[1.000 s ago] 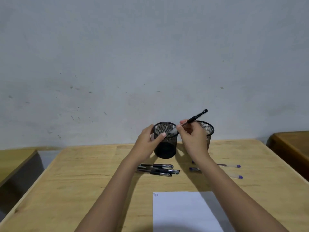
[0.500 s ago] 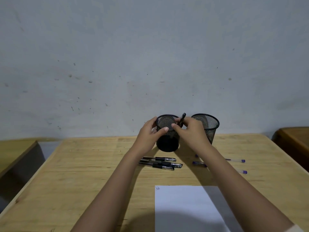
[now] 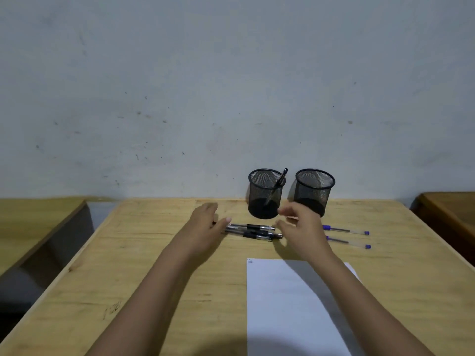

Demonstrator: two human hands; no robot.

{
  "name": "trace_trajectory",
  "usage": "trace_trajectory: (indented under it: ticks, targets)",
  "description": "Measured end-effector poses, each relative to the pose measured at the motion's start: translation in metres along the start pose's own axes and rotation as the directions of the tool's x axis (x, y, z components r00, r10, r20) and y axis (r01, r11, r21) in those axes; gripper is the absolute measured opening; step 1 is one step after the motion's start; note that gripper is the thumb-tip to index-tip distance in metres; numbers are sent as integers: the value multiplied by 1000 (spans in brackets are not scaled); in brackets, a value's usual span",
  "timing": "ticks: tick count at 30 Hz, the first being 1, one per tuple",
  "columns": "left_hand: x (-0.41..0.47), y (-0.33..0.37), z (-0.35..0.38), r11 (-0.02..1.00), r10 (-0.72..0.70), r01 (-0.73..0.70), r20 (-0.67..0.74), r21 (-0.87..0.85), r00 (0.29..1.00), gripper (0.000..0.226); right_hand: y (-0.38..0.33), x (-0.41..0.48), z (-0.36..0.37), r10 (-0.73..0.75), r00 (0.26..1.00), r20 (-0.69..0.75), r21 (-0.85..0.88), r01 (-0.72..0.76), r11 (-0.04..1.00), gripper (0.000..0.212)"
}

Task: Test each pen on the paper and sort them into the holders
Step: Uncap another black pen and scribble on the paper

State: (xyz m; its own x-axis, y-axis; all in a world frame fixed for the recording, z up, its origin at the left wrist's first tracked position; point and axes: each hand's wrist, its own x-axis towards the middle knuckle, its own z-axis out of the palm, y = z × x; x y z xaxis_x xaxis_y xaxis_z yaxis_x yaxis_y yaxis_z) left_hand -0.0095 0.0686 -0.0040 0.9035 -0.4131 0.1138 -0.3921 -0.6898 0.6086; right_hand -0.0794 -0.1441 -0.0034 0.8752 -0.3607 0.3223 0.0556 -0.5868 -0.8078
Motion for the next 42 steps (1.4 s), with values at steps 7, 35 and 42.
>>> trace_trajectory:
  ticks: [7,35,42]
  targets:
    - [-63,-51,6,944,-123,93,78,316,989,74,-7,-6,41,-152,914,376,-265,263,928,18]
    - [-76,6,5,539,-155,115,35,-835,987,18,-38,-39,39,84,961,263,680,-246,691,25]
    - [-77,21,0,659,-67,-75,-158,-748,985,12,-43,-47,22,25,961,276,710,-221,669,18]
